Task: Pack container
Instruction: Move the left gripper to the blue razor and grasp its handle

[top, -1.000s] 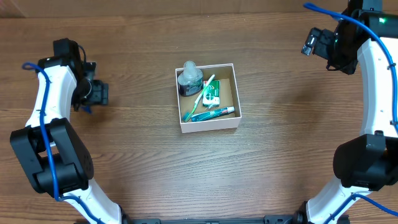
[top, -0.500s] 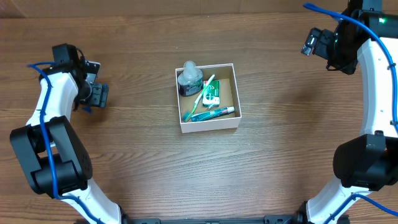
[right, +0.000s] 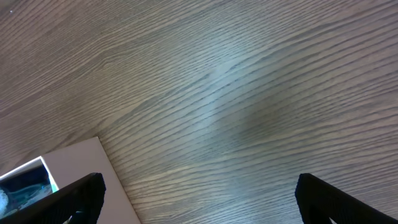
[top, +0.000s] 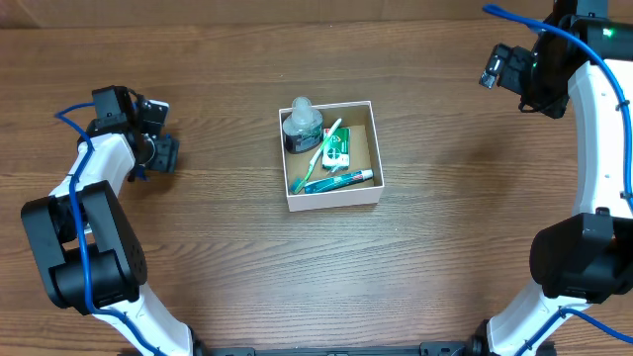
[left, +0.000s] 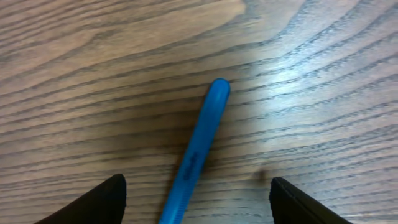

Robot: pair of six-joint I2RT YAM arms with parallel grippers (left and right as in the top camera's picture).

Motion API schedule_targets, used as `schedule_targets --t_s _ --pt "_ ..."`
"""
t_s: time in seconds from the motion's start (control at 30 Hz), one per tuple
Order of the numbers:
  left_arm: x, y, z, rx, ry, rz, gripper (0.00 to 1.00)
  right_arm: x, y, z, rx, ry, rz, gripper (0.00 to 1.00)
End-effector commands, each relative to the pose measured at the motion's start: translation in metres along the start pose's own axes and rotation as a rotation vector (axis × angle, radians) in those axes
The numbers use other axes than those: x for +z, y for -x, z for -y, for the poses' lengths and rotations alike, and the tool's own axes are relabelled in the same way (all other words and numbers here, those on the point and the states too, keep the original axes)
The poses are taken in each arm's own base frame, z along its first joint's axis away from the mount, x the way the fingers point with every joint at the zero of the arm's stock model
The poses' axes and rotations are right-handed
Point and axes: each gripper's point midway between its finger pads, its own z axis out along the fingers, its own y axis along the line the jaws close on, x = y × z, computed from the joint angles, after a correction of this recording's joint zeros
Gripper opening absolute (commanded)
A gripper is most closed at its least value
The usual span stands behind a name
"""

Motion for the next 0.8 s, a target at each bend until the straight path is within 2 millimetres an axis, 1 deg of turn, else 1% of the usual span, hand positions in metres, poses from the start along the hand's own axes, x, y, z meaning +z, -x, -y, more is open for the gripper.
schedule_targets --t_s 0.0,0.07,0.13,0.2,0.23,0.27,0.33,0.37,0.43,0.47,0.5,0.57,0.6,0.63,0.67,0.7,0.77 --pt "0.008 -0.021 0.012 -0.055 -0.059 -0.049 0.64 -0.014 0.005 -0.004 -0.011 0.007 0.042 1.0" --pt "0.01 -0.035 0.019 -0.107 -0.076 -0.094 0.59 -0.014 0.005 -0.004 -0.011 0.007 0.042 1.0" --pt "0.012 -0.045 0.024 -0.146 -0.085 -0.121 0.59 -0.014 0.005 -0.004 -0.011 0.007 0.042 1.0" --pt "0.014 -0.049 0.025 -0.15 -0.082 -0.126 0.6 -0.014 0.005 -0.004 -0.011 0.007 0.042 1.0" --pt "0.015 -0.049 0.023 -0.149 -0.075 -0.126 0.63 -0.014 0.005 -0.004 -0.011 0.007 0.042 1.0" --pt "0.014 -0.049 0.024 -0.15 -0.077 -0.128 0.63 -0.014 0.005 -0.004 -0.011 0.007 0.042 1.0" --pt "0.013 -0.054 0.029 -0.191 -0.096 -0.15 0.62 -0.014 0.005 -0.004 -0.011 0.007 0.042 1.0" --pt "0.012 -0.057 0.033 -0.243 -0.11 -0.164 0.56 -0.014 0.005 -0.004 -0.011 0.007 0.043 1.0" --pt "0.011 -0.06 0.036 -0.315 -0.118 -0.185 0.34 -0.014 0.005 -0.004 -0.011 0.007 0.042 1.0" --pt "0.011 -0.062 0.038 -0.372 -0.118 -0.197 0.29 -0.014 0.005 -0.004 -0.011 0.007 0.042 1.0" --pt "0.011 -0.063 0.038 -0.415 -0.115 -0.204 0.24 -0.014 0.005 -0.004 -0.011 0.007 0.042 1.0" --pt "0.011 -0.064 0.039 -0.449 -0.112 -0.208 0.23 -0.014 0.005 -0.004 -0.011 0.007 0.043 1.0" --pt "0.011 -0.063 0.039 -0.449 -0.112 -0.207 0.2 -0.014 0.005 -0.004 -0.011 0.007 0.043 1.0" --pt "0.01 -0.063 0.038 -0.449 -0.112 -0.207 0.15 -0.014 0.005 -0.004 -0.011 0.007 0.043 1.0" --pt "0.01 -0.063 0.039 -0.45 -0.118 -0.206 0.07 -0.014 0.005 -0.004 -0.012 0.007 0.043 1.0" --pt "0.01 -0.061 0.042 -0.451 -0.138 -0.201 0.04 -0.014 0.005 -0.004 -0.011 0.007 0.042 1.0" --pt "0.008 -0.054 0.049 -0.456 -0.188 -0.18 0.04 -0.014 0.005 -0.004 -0.011 0.007 0.042 1.0"
